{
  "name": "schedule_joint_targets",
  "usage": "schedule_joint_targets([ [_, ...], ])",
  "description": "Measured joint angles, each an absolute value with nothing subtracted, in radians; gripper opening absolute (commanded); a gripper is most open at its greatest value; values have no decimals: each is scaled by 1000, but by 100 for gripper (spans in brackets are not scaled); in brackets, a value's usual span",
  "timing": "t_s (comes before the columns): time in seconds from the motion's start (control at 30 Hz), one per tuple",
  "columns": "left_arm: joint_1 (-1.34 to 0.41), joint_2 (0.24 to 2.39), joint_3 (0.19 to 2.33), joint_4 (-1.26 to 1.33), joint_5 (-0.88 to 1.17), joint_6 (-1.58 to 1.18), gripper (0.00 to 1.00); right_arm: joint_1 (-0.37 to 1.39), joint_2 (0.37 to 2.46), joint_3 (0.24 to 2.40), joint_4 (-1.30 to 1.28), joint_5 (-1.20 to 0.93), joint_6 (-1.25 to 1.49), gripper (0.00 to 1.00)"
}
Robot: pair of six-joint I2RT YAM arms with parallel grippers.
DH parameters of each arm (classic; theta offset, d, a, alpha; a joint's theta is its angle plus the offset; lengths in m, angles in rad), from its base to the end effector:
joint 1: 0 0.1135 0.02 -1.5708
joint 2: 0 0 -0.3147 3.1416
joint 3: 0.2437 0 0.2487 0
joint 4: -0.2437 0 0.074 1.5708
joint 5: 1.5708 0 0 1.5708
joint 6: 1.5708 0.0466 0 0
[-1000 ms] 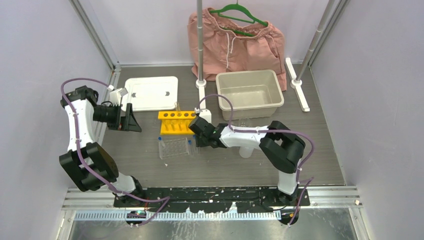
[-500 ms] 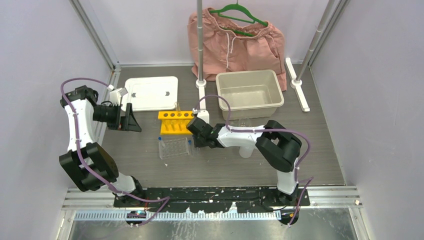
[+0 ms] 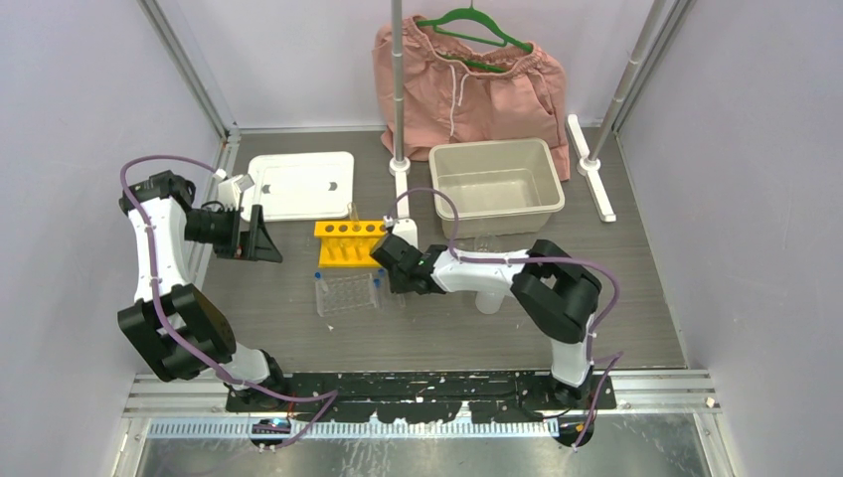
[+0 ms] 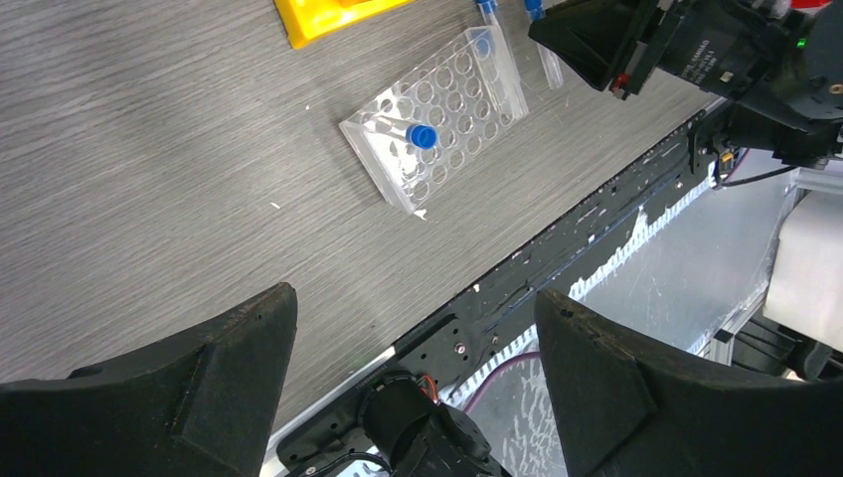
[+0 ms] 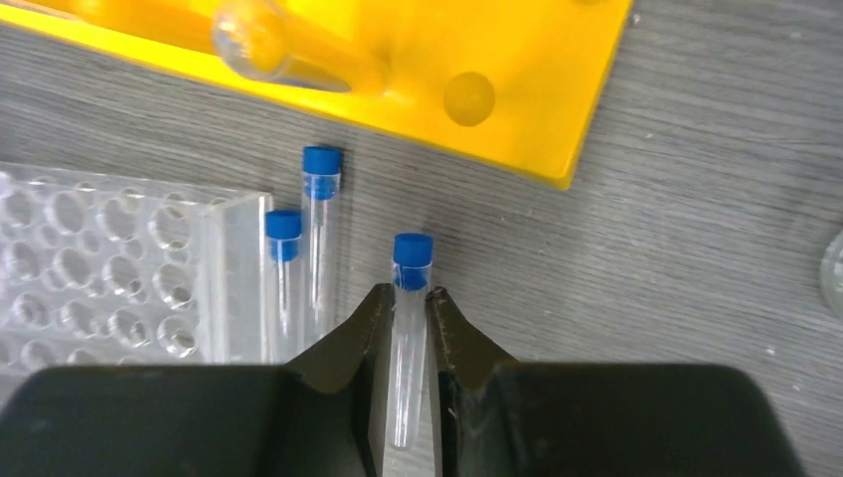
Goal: Organize the chemistry lab equipment
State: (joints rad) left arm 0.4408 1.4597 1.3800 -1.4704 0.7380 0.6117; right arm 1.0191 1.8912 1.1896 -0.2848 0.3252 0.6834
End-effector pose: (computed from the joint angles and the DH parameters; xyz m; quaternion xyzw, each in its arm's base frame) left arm 0.2238 0.0709 0.3584 0.0833 0.9289 -0.3070 0.1895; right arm 0.2262 0.3391 0.2037 -0.1119 0.9395 0.1116 0.3039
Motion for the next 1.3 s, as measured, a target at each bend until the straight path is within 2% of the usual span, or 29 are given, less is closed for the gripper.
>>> schedule_joint_targets([
  [0.2,441,1451,1380,-1497,783,630,87,1038,1737,1206,-325,326,659,1],
  [0.33,441,1437,1380,-1525,842,649,84,1082,1689,1341,-321,313,649,1],
  [0.5,441,1413,1380,-1571,945,692,77,1128,1702,1512,-263,293,642,1],
  [0.73,440,1372,1380,-1595,1078,840,67,1146,1851,1721,-205,274,647,1],
  [1.0,440,1364,1375,-1595,1131,880,54,1146,1929,1739,-166,233,697,1],
  [1.3,434,1391,1345,-1595,1154,895,52,1146,1931,1739,-67,198,760,1],
])
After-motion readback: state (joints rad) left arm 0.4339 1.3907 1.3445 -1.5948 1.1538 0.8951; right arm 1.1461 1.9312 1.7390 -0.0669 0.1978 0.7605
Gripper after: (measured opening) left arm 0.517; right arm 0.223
